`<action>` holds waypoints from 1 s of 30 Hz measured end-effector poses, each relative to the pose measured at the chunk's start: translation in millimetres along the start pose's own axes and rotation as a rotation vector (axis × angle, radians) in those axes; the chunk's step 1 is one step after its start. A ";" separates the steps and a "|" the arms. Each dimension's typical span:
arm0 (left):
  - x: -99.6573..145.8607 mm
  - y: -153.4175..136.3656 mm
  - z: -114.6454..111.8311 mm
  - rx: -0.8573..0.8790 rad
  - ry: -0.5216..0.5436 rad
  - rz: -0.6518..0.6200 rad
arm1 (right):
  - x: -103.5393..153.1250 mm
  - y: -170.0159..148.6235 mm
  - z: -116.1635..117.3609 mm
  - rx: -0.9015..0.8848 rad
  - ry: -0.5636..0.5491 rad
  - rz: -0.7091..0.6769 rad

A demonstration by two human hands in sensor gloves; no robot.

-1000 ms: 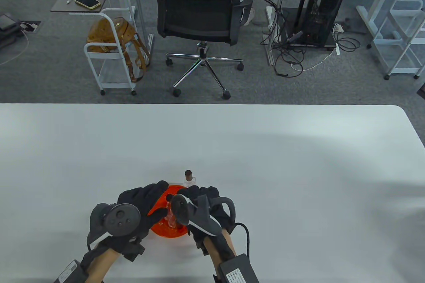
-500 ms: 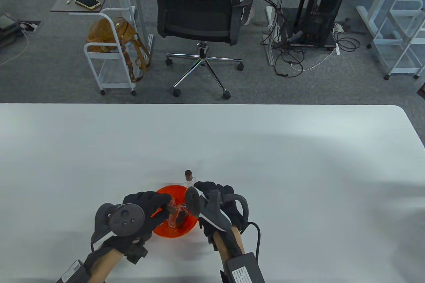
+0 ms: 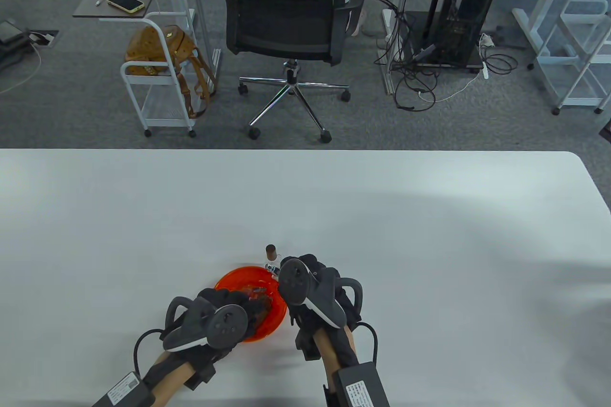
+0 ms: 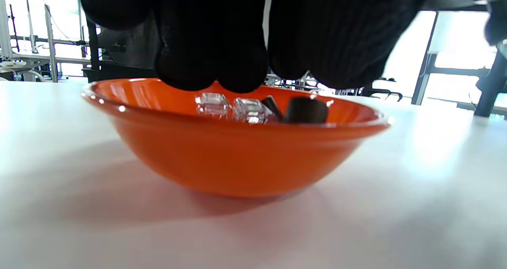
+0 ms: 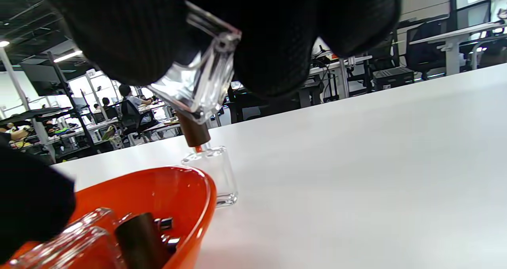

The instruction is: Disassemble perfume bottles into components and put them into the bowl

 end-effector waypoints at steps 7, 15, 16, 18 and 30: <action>19.7 -39.9 35.1 0.239 0.262 0.110 | 2.2 19.5 11.0 0.024 0.062 -0.058; 21.4 -41.3 39.5 0.261 0.324 0.068 | 7.2 43.7 15.4 -0.105 0.092 -0.136; 22.6 -43.5 41.7 0.260 0.346 0.083 | 8.5 45.7 14.6 -0.114 0.086 -0.146; 22.4 -47.4 42.3 0.274 0.339 0.109 | 9.6 47.2 13.1 -0.128 0.054 -0.152; 21.8 -57.9 43.7 0.360 0.291 0.119 | 14.2 53.6 9.5 -0.102 0.011 -0.177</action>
Point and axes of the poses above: the tracker on the back of each hand, its own y axis roughly to the thumb side, its own x axis roughly from the fingertips to the wrist, z = x × y, the point moved 3 cm from there along -x, roughly from the wrist to the fingertips, and after that the axes turned 6 degrees about -x, right-handed, at the moved point
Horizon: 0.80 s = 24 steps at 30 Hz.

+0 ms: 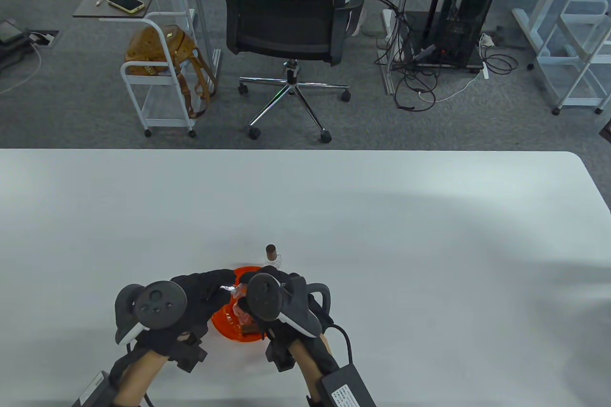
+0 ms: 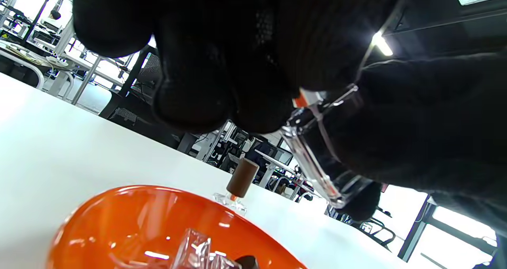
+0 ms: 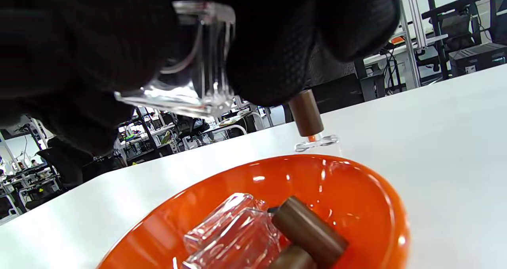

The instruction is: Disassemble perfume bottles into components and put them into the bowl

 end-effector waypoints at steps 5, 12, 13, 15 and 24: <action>2.0 -0.1 -6.7 -0.040 -0.024 0.010 | -1.0 -1.4 8.3 0.047 0.024 -0.004; 0.0 -1.4 -9.5 -0.031 -0.007 0.019 | -0.8 -3.9 4.6 0.022 0.022 -0.014; 0.0 -3.1 -11.3 -0.033 -0.012 0.027 | -0.8 -3.1 6.0 0.027 0.033 -0.017; -0.2 -4.8 -13.8 0.004 -0.040 0.020 | -0.8 -2.7 7.5 0.074 0.026 -0.017; -3.4 -4.5 -17.1 -0.006 -0.046 0.019 | -0.7 -3.4 5.4 0.076 0.022 -0.025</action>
Point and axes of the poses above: the tracker on the back of each hand, its own y axis roughly to the thumb side, its own x axis roughly from the fingertips to the wrist, z = x × y, the point moved 3 cm from there along -x, roughly from the wrist to the fingertips, and after that the axes turned 6 degrees about -x, right-handed, at the moved point
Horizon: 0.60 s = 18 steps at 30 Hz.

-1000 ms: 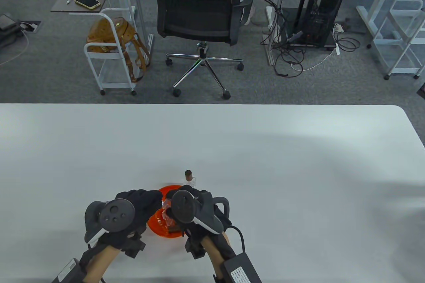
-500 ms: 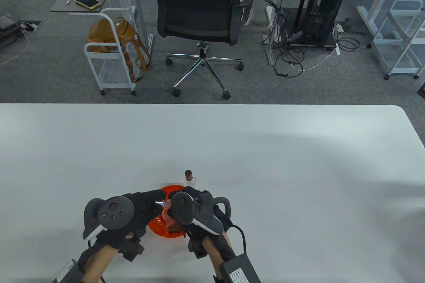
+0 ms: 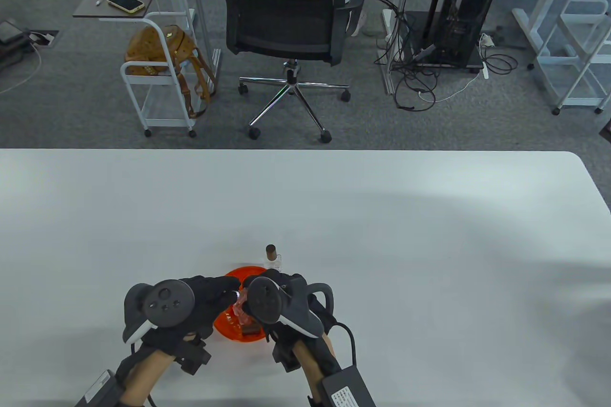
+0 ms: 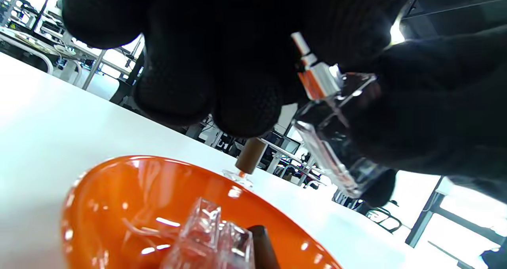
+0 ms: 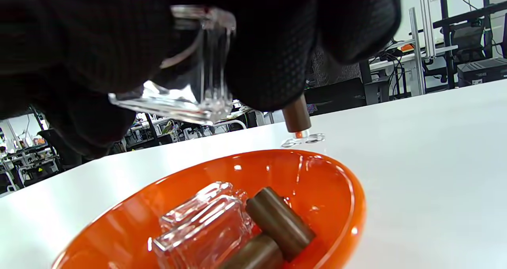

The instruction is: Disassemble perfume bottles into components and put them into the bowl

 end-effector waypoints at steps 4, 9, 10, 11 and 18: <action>-2.3 0.3 -2.2 0.045 -0.066 -0.028 | -1.2 -3.0 1.6 0.001 0.001 0.008; -0.7 1.5 -4.0 -0.010 -0.031 -0.004 | -0.7 -4.7 3.2 -0.020 0.011 0.004; 0.2 0.6 -4.0 -0.039 -0.015 0.007 | -0.9 -3.8 4.4 -0.033 0.024 0.000; -0.1 -0.1 -4.3 -0.028 -0.021 0.008 | -0.8 -3.3 5.2 -0.025 0.023 0.002; -1.1 -1.6 -2.7 0.069 -0.060 -0.028 | -1.3 -4.2 1.8 -0.064 -0.009 0.005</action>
Point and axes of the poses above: the tracker on the back of each hand, its own y axis roughly to the thumb side, its own x axis roughly from the fingertips to the wrist, z = x × y, the point moved 3 cm from there along -x, roughly from the wrist to the fingertips, and after that the axes turned 6 degrees about -x, right-handed, at the moved point
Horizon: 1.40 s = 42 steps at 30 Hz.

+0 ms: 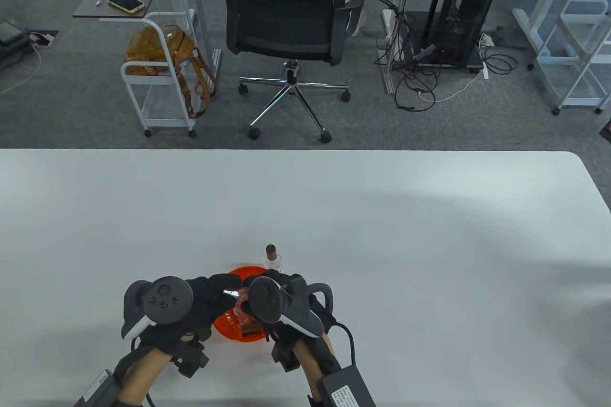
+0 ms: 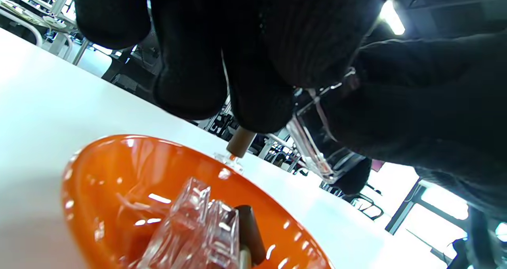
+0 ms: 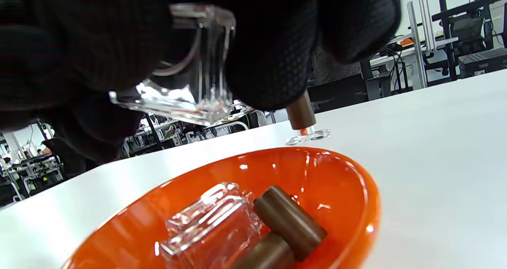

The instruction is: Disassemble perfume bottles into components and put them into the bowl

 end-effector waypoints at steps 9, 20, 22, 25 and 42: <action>0.3 1.0 -1.1 -0.018 -0.032 -0.001 | 0.6 -0.6 0.6 0.017 0.002 -0.006; 1.0 2.8 -1.8 -0.041 -0.032 -0.010 | 1.0 1.8 0.2 0.028 0.003 -0.015; 0.4 3.1 -1.6 -0.041 -0.010 -0.014 | 1.1 1.4 -1.0 0.024 -0.001 -0.013; 2.0 2.4 -2.5 -0.093 0.025 0.009 | 0.8 -0.2 1.5 0.048 0.009 -0.012; 1.0 3.1 0.6 0.000 -0.011 -0.018 | 1.0 1.8 -1.3 0.030 0.000 -0.012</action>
Point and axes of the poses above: the tracker on the back of each hand, its own y axis roughly to the thumb side, its own x axis roughly from the fingertips to the wrist, z = x × y, the point moved 3 cm from there along -x, roughly from the wrist to the fingertips, and after that the axes turned 6 degrees about -x, right-handed, at the moved point
